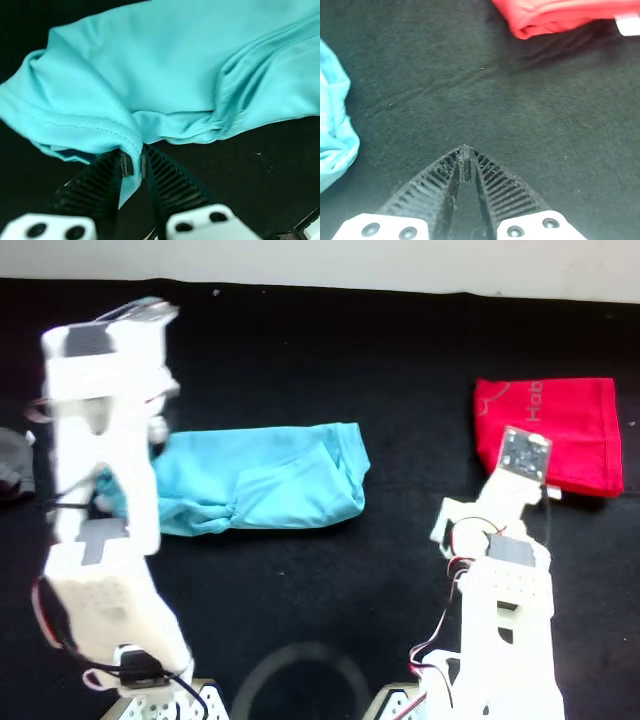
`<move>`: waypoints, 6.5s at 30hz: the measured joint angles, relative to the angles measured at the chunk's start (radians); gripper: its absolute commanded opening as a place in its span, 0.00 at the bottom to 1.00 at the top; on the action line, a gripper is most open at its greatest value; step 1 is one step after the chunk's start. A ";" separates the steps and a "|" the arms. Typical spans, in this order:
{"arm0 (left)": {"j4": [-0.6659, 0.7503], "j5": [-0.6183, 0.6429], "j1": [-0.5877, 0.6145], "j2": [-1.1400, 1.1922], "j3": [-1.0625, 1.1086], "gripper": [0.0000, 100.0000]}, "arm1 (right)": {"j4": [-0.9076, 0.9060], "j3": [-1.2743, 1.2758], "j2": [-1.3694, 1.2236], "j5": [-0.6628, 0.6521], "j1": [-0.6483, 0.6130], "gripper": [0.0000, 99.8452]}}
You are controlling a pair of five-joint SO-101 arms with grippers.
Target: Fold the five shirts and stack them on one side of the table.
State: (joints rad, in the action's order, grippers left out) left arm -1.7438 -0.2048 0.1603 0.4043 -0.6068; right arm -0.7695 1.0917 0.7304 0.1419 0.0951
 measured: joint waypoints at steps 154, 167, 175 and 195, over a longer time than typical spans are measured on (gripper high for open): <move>0.293 0.031 -0.528 0.078 0.295 0.01 | 0.000 0.000 0.000 0.160 0.216 0.01; 0.293 0.032 -0.528 0.078 0.276 0.01 | 0.000 0.000 0.000 0.160 0.216 0.01; 0.279 0.049 -0.578 0.078 0.270 0.18 | 0.000 0.000 0.000 0.160 0.216 0.01; 0.336 0.078 -0.583 0.193 0.262 0.18 | 0.000 0.000 0.000 0.160 0.216 0.01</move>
State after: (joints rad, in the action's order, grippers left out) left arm -1.4078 -0.1266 -0.4227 0.5976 -0.3445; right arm -0.7695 1.0917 0.7304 0.3015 0.3115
